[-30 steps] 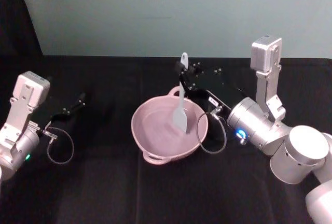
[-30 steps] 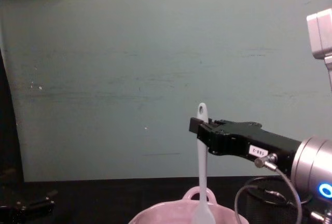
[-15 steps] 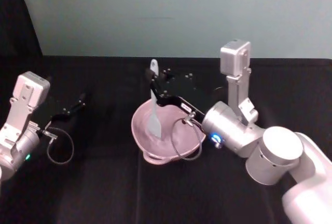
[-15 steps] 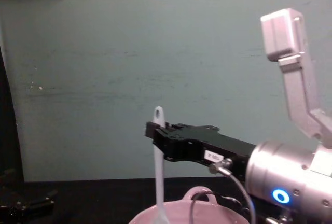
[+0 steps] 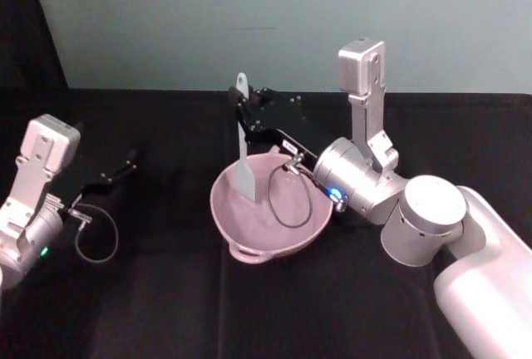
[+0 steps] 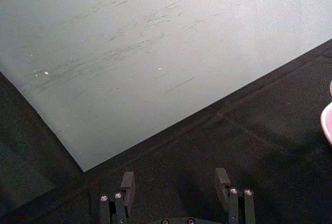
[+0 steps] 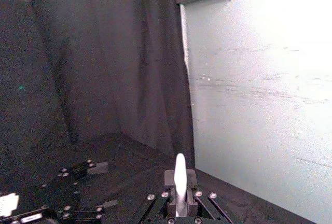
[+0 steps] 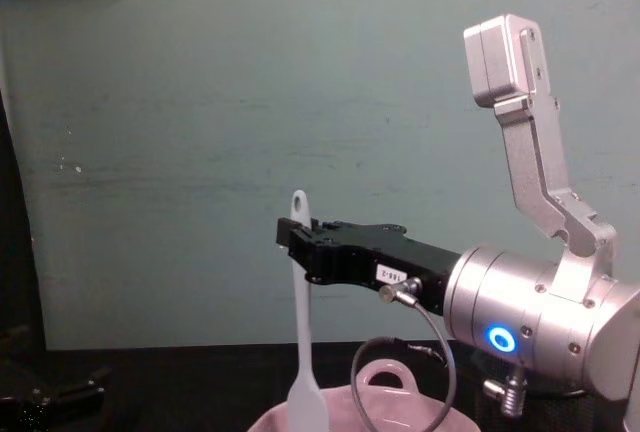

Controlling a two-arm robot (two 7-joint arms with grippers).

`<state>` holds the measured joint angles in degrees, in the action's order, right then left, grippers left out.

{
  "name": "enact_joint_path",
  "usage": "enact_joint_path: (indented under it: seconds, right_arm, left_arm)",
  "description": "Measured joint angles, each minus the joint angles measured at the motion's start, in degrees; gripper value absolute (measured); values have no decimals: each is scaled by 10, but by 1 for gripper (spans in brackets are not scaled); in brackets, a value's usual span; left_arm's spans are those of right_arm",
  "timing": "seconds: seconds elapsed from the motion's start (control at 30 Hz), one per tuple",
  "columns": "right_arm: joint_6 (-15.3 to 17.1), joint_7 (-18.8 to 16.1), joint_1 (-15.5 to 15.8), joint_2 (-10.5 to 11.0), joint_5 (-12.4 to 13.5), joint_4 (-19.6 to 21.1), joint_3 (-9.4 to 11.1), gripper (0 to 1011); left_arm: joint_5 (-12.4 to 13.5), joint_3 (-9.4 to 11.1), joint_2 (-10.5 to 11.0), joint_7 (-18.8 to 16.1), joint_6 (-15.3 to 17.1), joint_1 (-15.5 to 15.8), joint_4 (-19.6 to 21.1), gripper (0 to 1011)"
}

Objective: Use the one hand to pick up the spoon and stir the clear water in the bowl.

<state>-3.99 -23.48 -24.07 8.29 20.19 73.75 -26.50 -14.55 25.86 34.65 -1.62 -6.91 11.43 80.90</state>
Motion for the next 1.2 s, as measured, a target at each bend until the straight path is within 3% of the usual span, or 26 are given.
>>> enact_joint_path:
  seconds: [0.2,0.43,0.9,1.2]
  right_arm:
    - [-3,5,-11,1,-5,-17,9,114]
    - [-3,9,-4,13,-6,-7,22,114]
    - [8,9,49,57,-6,66,42,114]
    - [10,8,83,67,-8,111,31,114]
  left_arm:
    - [0,0,0,0,0,0,0,1011]
    - [0,0,0,0,0,0,0,1011]
    - [0,0,0,0,0,0,0,1011]
    - [0,0,0,0,0,0,0,1011]
